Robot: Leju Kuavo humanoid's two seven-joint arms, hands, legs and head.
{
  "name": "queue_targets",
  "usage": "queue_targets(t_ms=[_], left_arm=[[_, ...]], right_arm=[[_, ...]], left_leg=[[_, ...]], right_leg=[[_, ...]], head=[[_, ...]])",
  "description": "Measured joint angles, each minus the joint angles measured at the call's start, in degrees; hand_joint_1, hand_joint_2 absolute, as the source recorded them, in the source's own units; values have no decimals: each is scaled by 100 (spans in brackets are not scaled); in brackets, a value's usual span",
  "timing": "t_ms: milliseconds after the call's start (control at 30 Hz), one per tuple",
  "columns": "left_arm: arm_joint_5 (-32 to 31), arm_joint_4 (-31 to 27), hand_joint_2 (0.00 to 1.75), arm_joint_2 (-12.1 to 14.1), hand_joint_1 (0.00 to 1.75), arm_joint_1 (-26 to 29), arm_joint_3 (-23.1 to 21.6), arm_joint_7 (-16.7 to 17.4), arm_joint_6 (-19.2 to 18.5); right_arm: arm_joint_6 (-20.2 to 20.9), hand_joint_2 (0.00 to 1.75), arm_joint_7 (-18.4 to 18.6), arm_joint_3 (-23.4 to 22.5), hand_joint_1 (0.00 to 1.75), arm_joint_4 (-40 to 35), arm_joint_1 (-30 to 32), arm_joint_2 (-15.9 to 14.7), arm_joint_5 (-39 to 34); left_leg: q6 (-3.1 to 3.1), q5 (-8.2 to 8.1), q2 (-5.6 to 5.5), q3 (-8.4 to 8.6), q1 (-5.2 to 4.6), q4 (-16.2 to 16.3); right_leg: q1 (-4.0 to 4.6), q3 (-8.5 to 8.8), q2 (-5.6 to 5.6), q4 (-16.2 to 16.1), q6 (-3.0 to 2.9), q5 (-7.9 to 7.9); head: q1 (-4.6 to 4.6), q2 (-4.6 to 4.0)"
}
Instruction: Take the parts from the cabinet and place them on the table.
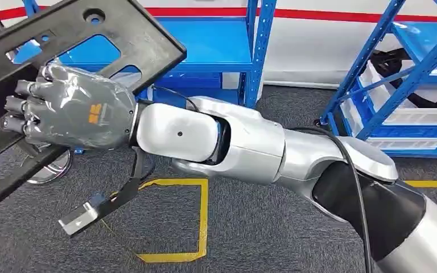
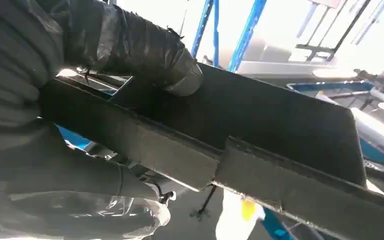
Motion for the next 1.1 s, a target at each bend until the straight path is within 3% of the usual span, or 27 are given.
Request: queue_targets(t_ms=[33, 67, 100, 133, 200, 233, 267, 300, 333, 433, 467, 500, 567, 600, 633, 667, 733, 767, 800, 833, 867, 933, 967, 1000, 1033, 1067, 1100], left_arm=[[0, -2, 175, 13, 0, 1, 0, -2, 4], [0, -2, 175, 15, 0, 1, 0, -2, 4], [-2, -2, 175, 15, 0, 0, 0, -2, 2], [-4, 0, 175, 15, 0, 1, 0, -2, 2], [-7, -2, 175, 15, 0, -1, 0, 0, 2], [-7, -2, 175, 20, 0, -2, 0, -2, 2], [-9, 0, 175, 4, 0, -21, -2, -2, -7], [-13, 0, 175, -22, 0, -36, -2, -4, -26], [-24, -11, 175, 29, 0, -21, -2, -11, -46], [-59, -9, 175, -11, 0, -3, -2, -17, -85], [-61, -11, 175, -7, 0, -16, -4, -17, -87], [-63, -13, 175, -2, 0, -15, -4, -20, -85], [-68, -15, 175, 4, 0, -11, -4, -17, -87], [-68, -15, 175, 4, 0, -7, -4, -17, -87], [-68, -15, 175, 2, 0, -6, -4, -17, -87], [-68, -15, 175, 2, 0, -4, -4, -17, -87], [-68, -15, 175, 6, 0, -5, -4, -17, -87], [-68, -15, 175, 5, 0, -7, -4, -15, -87], [-70, -13, 175, -37, 0, -13, -4, -15, -92], [-74, -22, 175, -22, 0, -8, -4, -15, -92], [-72, -20, 175, -24, 0, -3, -4, -11, -92], [-74, -20, 175, -53, 0, -12, -7, 13, -96], [-76, -20, 175, -55, 0, -6, -9, 15, -94], [-76, -22, 175, -50, 0, 6, -9, 24, -90], [-81, -24, 175, -46, 0, 4, -9, 26, -87], [-85, -39, 175, -13, 0, 8, -9, 26, -81], [-87, -44, 175, 2, 0, 7, -11, 26, -79]], right_arm=[[2, 175, 0, 0, 175, -7, 2, 0, 0], [11, 175, 0, 0, 175, -4, 11, 0, 0], [13, 175, -2, 0, 175, -4, 19, 0, 0], [13, 175, -2, 0, 175, -4, 31, 0, 0], [13, 175, -2, 0, 175, -4, 42, -2, 0], [13, 175, -2, 0, 175, -7, 41, -2, 0], [2, 175, 0, 0, 175, -13, 38, 2, 2], [-13, 175, 0, 0, 175, -24, 35, 2, 20], [-26, 175, -20, 0, 175, -31, 49, 0, 72], [-35, 175, -142, 0, 175, -66, 57, -13, 125], [-33, 175, -153, 2, 175, -72, 57, -28, 127], [-28, 175, -160, 2, 175, -83, 60, -33, 127], [-31, 175, -171, 2, 175, -107, 62, -52, 135], [-28, 175, -171, 2, 175, -114, 70, -61, 135], [-28, 175, -171, 2, 175, -116, 90, -70, 138], [-28, 175, -171, 2, 175, -116, 113, -74, 138], [-28, 175, -171, 2, 175, -116, 122, -83, 138], [-28, 175, -171, 2, 175, -120, 115, -83, 138], [-31, 175, -171, 2, 175, -149, 105, -81, 138], [-31, 175, -171, 2, 175, -168, 94, -83, 140], [-31, 175, -171, 2, 175, -175, 95, -83, 140], [-22, 175, -170, 2, 175, -181, 76, -83, 151], [-17, 175, -171, 2, 175, -181, 82, -83, 164], [-11, 175, -173, 2, 175, -184, 90, -81, 172], [-4, 175, -171, 2, 175, -210, 70, -76, 177], [6, 175, -170, 2, 175, -214, 59, -76, 188], [24, 175, -170, 2, 175, -214, 70, -76, 199]], left_leg=[[-40, -359, 0, -133, 16, 489], [-71, -548, 1, -217, 31, 861], [-105, -610, 1, -271, 50, 1163], [-147, -504, 1, -250, 77, 1343], [-249, -4, 5, 157, 144, 1010], [-321, 90, 10, 512, 189, 577], [-447, -189, 5, 776, 213, 114], [-473, -378, -10, 1002, 166, -106], [-242, -414, -56, 990, 169, -148], [-98, -347, -46, 873, 171, -100], [-7, -296, -23, 816, 172, -102], [49, -238, -26, 761, 148, -111], [157, -110, -21, 630, 109, -116], [178, -56, -23, 556, 78, -116], [195, -3, -27, 487, 44, -114], [208, 45, -33, 424, 6, -115], [206, 132, -43, 330, -69, -119], [217, 182, -49, 295, -90, -130], [211, 218, -40, 294, -75, -137], [183, 269, -42, 292, -86, -178], [171, 300, -37, 297, -66, -193], [120, 477, -30, 308, -10, -352], [93, 553, -38, 315, -28, -427], [57, 354, -48, 236, -44, -371], [1, 24, -56, 141, -35, -110], [-47, -289, -59, 36, -17, 281], [-91, -530, -55, -72, 9, 715]], right_leg=[[-14, -96, 2, 15, 2, 65], [-28, -174, 1, 26, 12, 117], [-50, -264, 0, 43, 28, 171], [-77, -378, 0, 72, 62, 235], [-163, -654, 0, 177, 149, 349], [-209, -776, 2, 263, 200, 382], [-207, -863, 7, 354, 237, 403], [-156, -932, 13, 388, 270, 413], [-148, -930, 16, 419, 311, 457], [-141, -976, 20, 418, 386, 572], [-167, -1053, 27, 504, 412, 431], [-171, -1132, 25, 732, 417, 139], [-164, -1387, 31, 1638, 407, -548], [-153, -1490, 37, 2075, 395, -741], [-140, -1507, 40, 2324, 370, -791], [-104, -1388, 45, 2279, 317, -712], [-35, -870, 47, 1638, 182, -428], [42, -443, 51, 1034, 35, -293], [141, -142, 46, 606, -85, -344], [158, -14, -17, 344, -131, -383], [159, -12, -28, 343, -107, -353], [216, -47, 5, 220, -142, -150], [190, -34, -11, 68, -167, -48], [108, 9, -51, -144, -60, 134], [85, -46, -36, -221, -90, 219], [66, -116, -38, -232, -79, 268], [30, -183, -41, -230, -23, 314]], head=[[4, 0], [-2, 0], [11, 0], [7, 0], [9, 0], [4, 0], [-7, 0], [-22, 0], [42, 2], [96, 0], [94, 0], [116, 0], [185, 0], [223, 2], [262, 2], [271, 0], [295, 0], [295, 2], [280, 2], [288, 2], [286, 2], [337, 2], [343, 2], [334, 2], [345, 0], [348, 2], [339, 0]])
